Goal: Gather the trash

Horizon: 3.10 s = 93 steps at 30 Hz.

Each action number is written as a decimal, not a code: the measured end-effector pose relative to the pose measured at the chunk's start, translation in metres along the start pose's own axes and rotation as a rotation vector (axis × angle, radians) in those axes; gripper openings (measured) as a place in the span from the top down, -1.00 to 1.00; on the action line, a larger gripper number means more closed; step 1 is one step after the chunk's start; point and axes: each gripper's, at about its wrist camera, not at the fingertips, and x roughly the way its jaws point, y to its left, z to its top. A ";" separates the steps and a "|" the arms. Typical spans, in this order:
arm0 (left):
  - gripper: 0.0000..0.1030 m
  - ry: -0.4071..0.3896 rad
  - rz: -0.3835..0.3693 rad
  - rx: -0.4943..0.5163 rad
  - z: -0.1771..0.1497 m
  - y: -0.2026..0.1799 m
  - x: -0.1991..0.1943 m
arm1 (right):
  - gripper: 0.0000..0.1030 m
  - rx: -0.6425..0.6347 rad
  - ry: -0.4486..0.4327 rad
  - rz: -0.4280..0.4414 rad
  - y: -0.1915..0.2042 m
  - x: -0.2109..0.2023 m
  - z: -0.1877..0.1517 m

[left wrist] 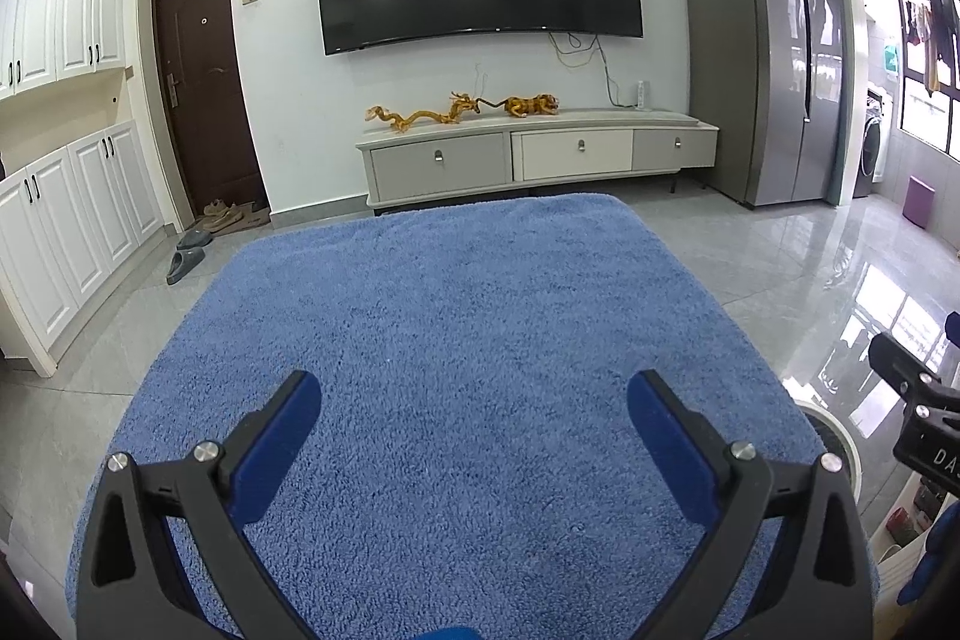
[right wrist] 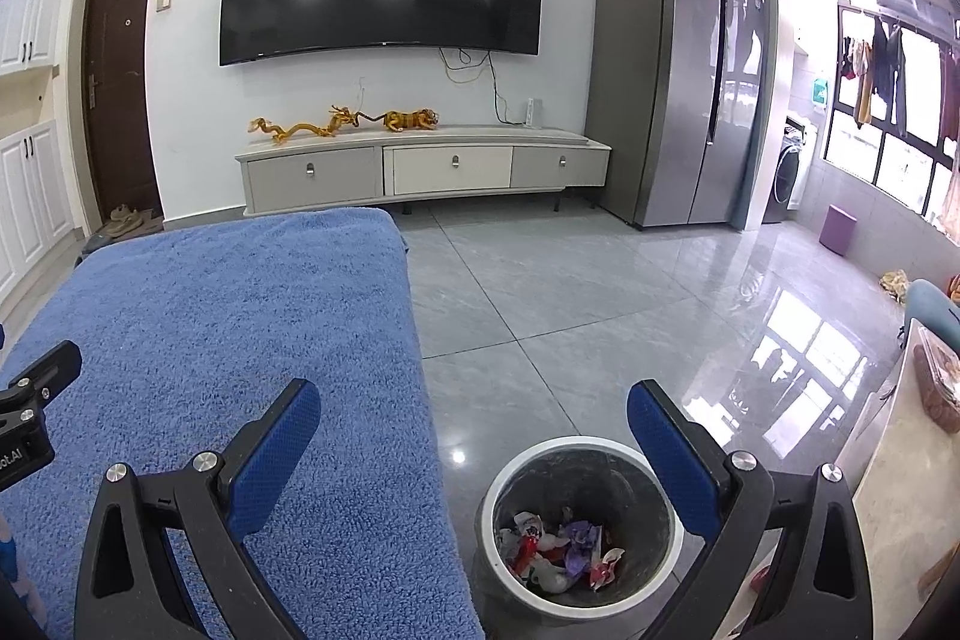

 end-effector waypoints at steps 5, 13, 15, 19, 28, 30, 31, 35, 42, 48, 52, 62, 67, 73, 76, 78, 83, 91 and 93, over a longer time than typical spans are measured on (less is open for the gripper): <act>-1.00 0.001 -0.002 -0.005 0.001 0.003 0.001 | -1.00 0.000 0.002 0.000 0.001 0.000 0.000; -1.00 -0.002 -0.004 -0.003 0.000 0.003 -0.001 | -1.00 0.002 0.002 0.001 -0.001 0.000 0.000; -1.00 -0.001 -0.006 -0.003 -0.001 0.004 -0.001 | -1.00 0.004 0.002 0.000 -0.003 0.000 0.000; -1.00 0.001 -0.006 -0.004 -0.001 0.004 -0.001 | -1.00 0.009 -0.001 -0.001 -0.004 -0.001 0.000; -1.00 0.002 -0.009 -0.003 0.000 0.004 -0.002 | -1.00 0.009 -0.002 -0.002 -0.005 -0.001 0.000; -1.00 0.003 -0.010 -0.004 -0.001 0.004 -0.002 | -1.00 0.009 -0.003 -0.002 -0.005 -0.001 0.000; -1.00 0.004 -0.010 -0.004 0.000 0.004 -0.001 | -1.00 0.009 -0.004 -0.002 -0.005 -0.001 0.000; -1.00 0.007 -0.010 -0.004 0.002 0.004 0.000 | -1.00 0.009 -0.003 -0.003 -0.005 -0.001 -0.001; -1.00 0.011 -0.009 -0.001 0.002 0.003 0.001 | -1.00 0.015 0.000 -0.006 -0.006 -0.003 -0.002; -1.00 0.012 -0.009 0.005 0.001 0.002 0.002 | -1.00 0.015 0.003 -0.004 -0.005 -0.003 -0.002; -1.00 0.014 -0.011 0.007 -0.001 0.001 0.003 | -1.00 0.016 0.003 -0.002 -0.007 -0.002 -0.004; -1.00 0.017 -0.021 0.012 -0.002 0.000 0.002 | -1.00 0.017 0.002 -0.001 -0.008 -0.002 -0.004; -1.00 0.018 -0.028 0.016 -0.003 -0.001 0.002 | -1.00 0.021 0.004 -0.002 -0.007 -0.002 -0.005; -1.00 0.019 -0.035 0.018 -0.003 -0.003 0.003 | -1.00 0.021 0.003 -0.003 -0.007 -0.001 -0.005; -1.00 0.019 -0.036 0.017 -0.004 -0.002 0.002 | -1.00 0.021 0.004 -0.003 -0.007 -0.001 -0.005; -1.00 0.019 -0.037 0.017 -0.004 -0.002 0.002 | -1.00 0.021 0.007 -0.002 -0.007 0.000 -0.006; -1.00 0.019 -0.036 0.016 -0.004 -0.002 0.001 | -1.00 0.021 0.007 -0.003 -0.006 0.001 -0.008; -1.00 0.019 -0.037 0.017 -0.004 -0.005 0.001 | -1.00 0.021 0.005 -0.005 -0.006 0.001 -0.008; -1.00 0.019 -0.037 0.017 -0.004 -0.005 0.001 | -1.00 0.023 0.003 -0.007 -0.006 0.000 -0.009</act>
